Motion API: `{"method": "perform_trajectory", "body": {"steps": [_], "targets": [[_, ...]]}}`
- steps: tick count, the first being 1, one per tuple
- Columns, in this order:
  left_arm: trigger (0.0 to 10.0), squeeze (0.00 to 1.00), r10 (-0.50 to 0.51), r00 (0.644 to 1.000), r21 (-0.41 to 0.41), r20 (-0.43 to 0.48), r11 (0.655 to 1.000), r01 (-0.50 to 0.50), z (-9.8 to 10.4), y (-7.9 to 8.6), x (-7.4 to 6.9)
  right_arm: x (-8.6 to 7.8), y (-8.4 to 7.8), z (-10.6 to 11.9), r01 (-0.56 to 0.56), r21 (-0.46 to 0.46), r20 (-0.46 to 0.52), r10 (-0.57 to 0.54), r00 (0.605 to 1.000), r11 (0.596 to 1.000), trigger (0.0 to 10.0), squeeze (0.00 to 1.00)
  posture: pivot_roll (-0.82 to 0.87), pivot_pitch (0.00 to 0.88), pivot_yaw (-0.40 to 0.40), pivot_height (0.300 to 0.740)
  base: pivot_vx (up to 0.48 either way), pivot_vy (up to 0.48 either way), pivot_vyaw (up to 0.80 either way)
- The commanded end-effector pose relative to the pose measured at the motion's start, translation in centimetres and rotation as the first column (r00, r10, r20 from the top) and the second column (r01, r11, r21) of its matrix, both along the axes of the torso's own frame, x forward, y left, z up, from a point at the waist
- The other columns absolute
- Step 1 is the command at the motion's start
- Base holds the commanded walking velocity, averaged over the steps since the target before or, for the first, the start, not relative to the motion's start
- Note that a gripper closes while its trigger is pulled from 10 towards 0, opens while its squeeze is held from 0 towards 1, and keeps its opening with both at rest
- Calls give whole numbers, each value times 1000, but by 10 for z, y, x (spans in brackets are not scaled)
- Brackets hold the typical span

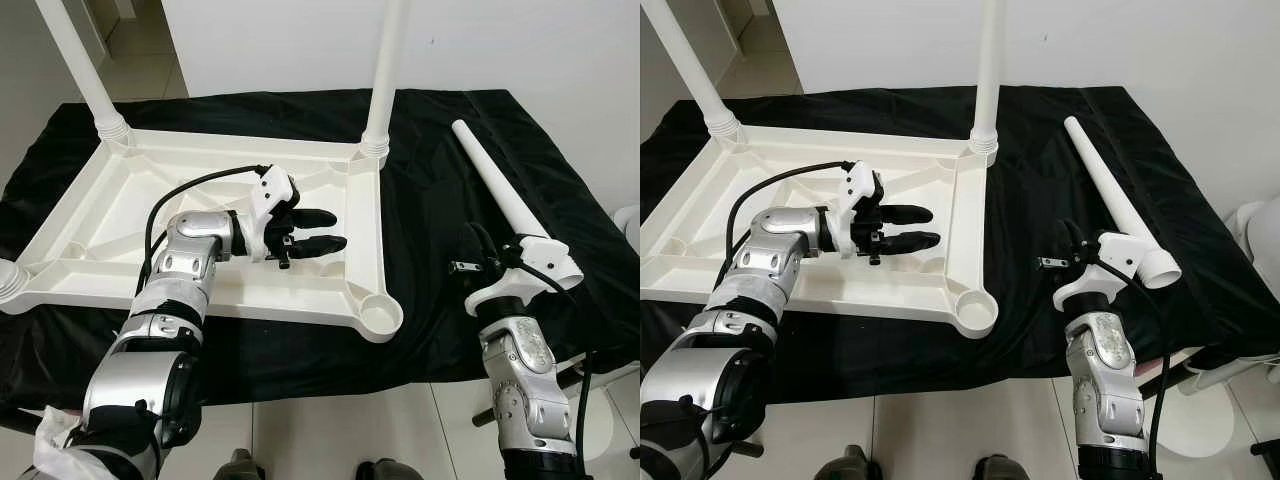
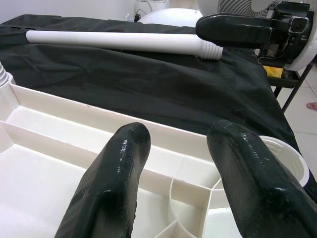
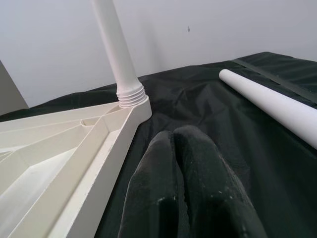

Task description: Building children table

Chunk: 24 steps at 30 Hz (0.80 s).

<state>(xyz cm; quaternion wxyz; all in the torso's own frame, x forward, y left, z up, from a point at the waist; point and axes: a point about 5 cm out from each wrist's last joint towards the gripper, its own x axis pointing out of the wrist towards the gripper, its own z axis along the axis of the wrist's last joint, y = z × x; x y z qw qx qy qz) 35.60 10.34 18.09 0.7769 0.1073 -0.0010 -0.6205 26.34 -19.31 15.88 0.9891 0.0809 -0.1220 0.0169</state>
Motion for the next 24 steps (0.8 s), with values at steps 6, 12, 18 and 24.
{"method": "perform_trajectory", "body": {"steps": [6, 12, 18, 24], "targets": [[10000, 0, 554, 831, -90, 45, 831, -549, 0, 15, 23, 0, -1, -1, 2, 7, 2, -2, 1000, 1000, 10000, 0, -5, 30, 20, 740, 0, 0, 0], [10000, 0, 565, 824, -86, 42, 824, -560, -1, 15, 24, -1, -1, -1, 2, 8, 1, -2, 1000, 1000, 10000, 0, -5, 31, 19, 740, 0, 0, 0], [10000, 0, 588, 808, -83, 36, 808, -584, -2, 18, 25, -1, 0, -1, 3, 7, 1, -3, 1000, 1000, 10000, 0, -5, 34, 19, 740, 0, 0, 0], [10000, 0, 609, 793, -85, 32, 792, -604, -1, 19, 27, -2, 1, -1, 2, 8, 0, -2, 1000, 1000, 10000, 0, -5, 34, 19, 740, 0, 0, 0]]}}
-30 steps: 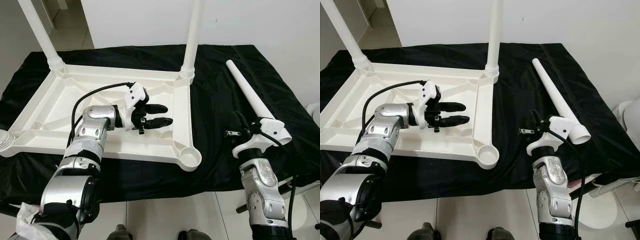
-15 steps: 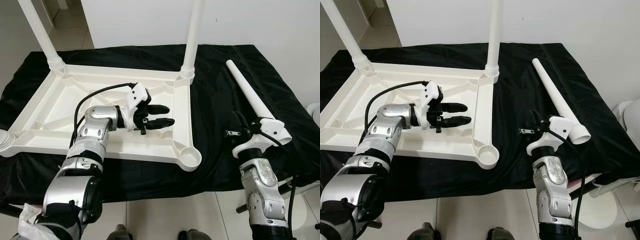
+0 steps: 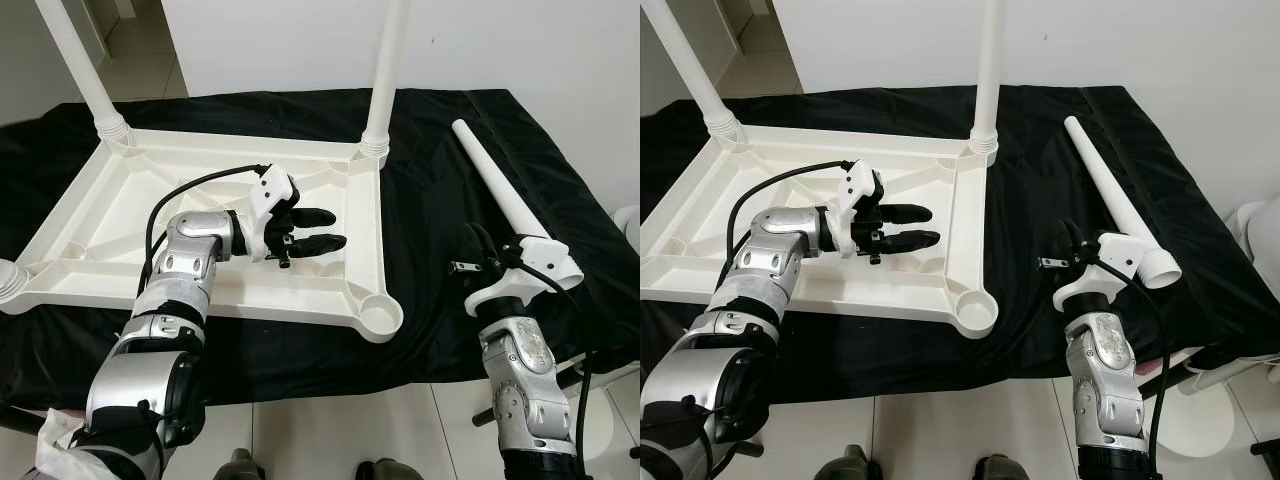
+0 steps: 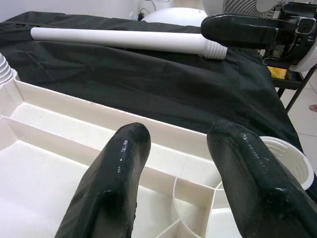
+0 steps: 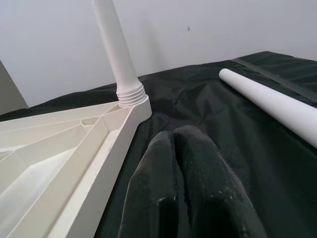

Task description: Building children table

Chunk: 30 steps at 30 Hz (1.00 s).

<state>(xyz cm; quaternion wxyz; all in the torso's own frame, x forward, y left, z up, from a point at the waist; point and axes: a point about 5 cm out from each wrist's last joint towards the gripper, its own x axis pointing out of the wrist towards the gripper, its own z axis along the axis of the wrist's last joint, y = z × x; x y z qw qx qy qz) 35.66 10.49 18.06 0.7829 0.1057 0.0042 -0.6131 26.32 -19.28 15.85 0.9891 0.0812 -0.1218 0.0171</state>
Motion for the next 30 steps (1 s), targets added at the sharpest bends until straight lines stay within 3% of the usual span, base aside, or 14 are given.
{"method": "perform_trajectory", "body": {"steps": [1, 6, 30], "targets": [[10000, 0, 593, 804, -87, 42, 804, -588, -1, 18, 26, -1, 0, -1, 2, 7, 1, -2, 1000, 1000, 10000, 0, -5, 34, 19, 740, 0, 0, 0], [10000, 0, 631, 775, -85, 38, 775, -626, 0, 21, 29, -1, 1, -2, 2, 8, 0, -2, 1000, 1000, 10000, 0, -6, 36, 21, 740, 0, 0, 0], [10000, 0, 677, 736, -89, 28, 735, -672, 1, 25, 33, -2, 0, -2, 5, 11, -3, -5, 1000, 1000, 10000, 0, -8, 38, 21, 740, 0, 0, 0]]}}
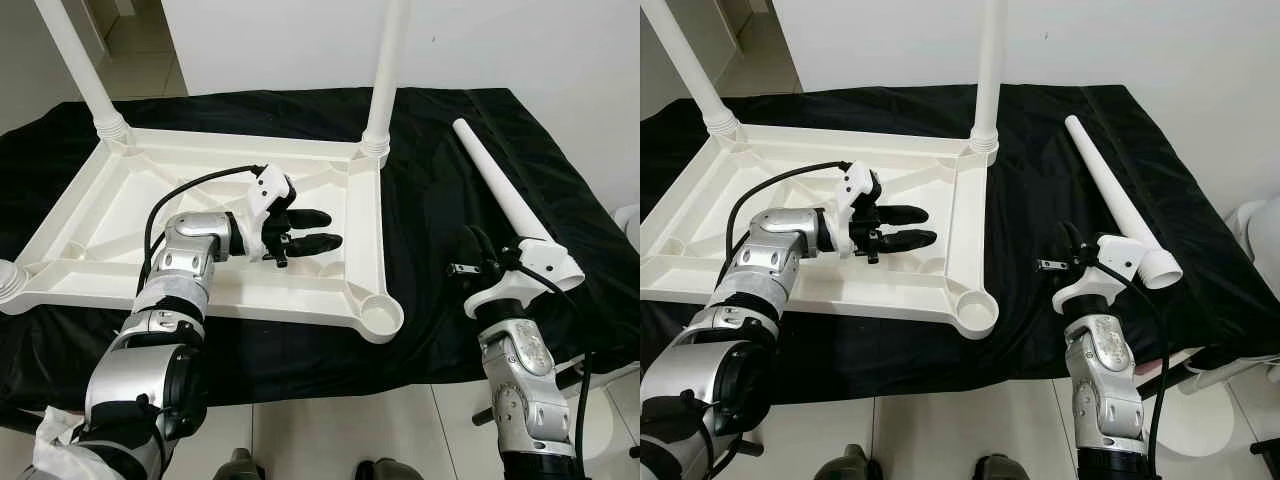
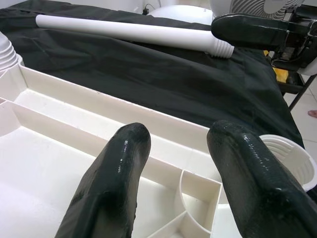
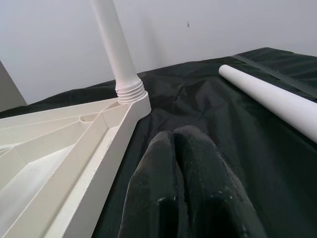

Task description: Building children table

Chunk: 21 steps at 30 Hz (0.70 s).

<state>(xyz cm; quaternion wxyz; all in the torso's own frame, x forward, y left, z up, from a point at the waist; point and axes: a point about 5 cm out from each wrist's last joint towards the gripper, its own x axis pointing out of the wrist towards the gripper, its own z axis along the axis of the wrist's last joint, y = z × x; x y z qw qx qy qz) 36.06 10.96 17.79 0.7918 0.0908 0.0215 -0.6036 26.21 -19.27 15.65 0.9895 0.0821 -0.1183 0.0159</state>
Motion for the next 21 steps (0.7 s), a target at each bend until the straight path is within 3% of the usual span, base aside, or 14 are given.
{"method": "perform_trajectory", "body": {"steps": [1, 21], "targets": [[10000, 0, 657, 751, -87, 73, 754, -651, 4, 20, 29, -1, 0, 0, 4, 8, 5, -4, 1000, 1000, 10000, 0, -8, 38, 21, 740, 0, 0, 0], [10000, 0, 664, 745, -94, 67, 748, -658, 6, 20, 31, 0, 0, 0, 7, 11, 10, -7, 1000, 1000, 10000, 0, -8, 33, 26, 740, 0, 0, 0]]}}
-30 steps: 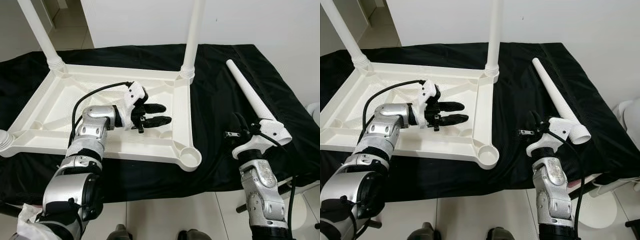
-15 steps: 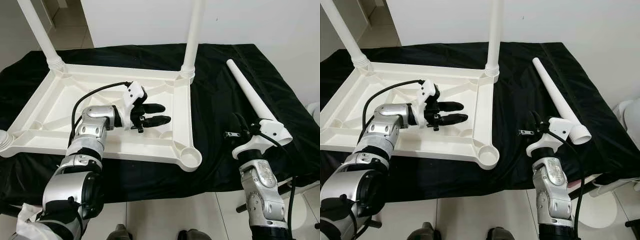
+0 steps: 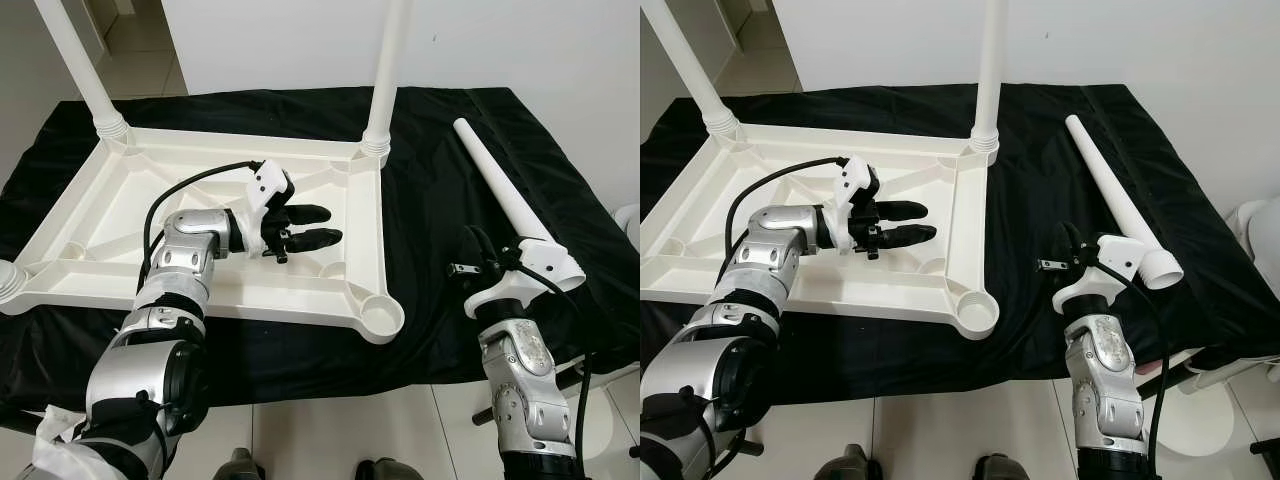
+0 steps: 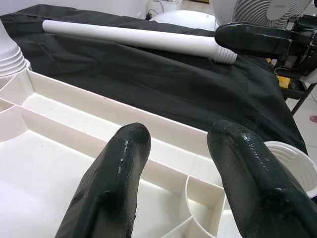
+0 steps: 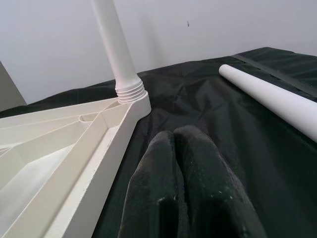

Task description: Building children table

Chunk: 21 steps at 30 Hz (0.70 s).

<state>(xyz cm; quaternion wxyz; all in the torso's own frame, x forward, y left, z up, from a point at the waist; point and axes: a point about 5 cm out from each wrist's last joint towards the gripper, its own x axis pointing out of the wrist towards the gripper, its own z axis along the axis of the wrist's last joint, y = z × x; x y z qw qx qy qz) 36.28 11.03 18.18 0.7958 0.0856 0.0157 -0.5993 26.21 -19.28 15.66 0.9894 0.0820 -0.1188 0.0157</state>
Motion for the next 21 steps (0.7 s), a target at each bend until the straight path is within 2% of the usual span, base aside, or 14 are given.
{"method": "perform_trajectory", "body": {"steps": [1, 6, 7, 12, 15, 21], "targets": [[10000, 0, 655, 753, -78, 64, 755, -651, 2, 19, 29, 0, 0, 0, 7, 11, 9, -7, 1000, 1000, 10000, 0, -8, 33, 26, 740, 0, 0, 0], [10000, 0, 639, 767, -87, 62, 769, -633, 2, 17, 28, -1, 1, 1, 1, 5, 14, -1, 1000, 1000, 10000, 0, -8, 35, 24, 740, 0, 0, 0], [10000, 0, 617, 784, -103, 62, 785, -610, 3, 14, 26, -1, 2, 4, -1, -4, 26, 1, 1000, 1000, 10000, 0, -9, 35, 22, 740, 0, 0, 0], [10000, 0, 573, 817, -142, 59, 815, -562, 5, 7, 22, -2, 4, 10, -13, -12, 51, 13, 999, 1000, 10000, 0, -11, 34, 22, 740, 0, 0, 0], [10000, 0, 506, 860, -181, 69, 854, -488, 7, -3, 16, -3, 11, 21, -70, -31, 90, 72, 993, 997, 10000, 0, -12, 34, 19, 740, 0, 0, 0], [10000, 0, 498, 864, -180, 72, 858, -480, 7, -4, 15, -3, 13, 23, -82, -40, 95, 86, 992, 996, 10000, 0, -13, 35, 18, 740, 0, 0, 0]]}}
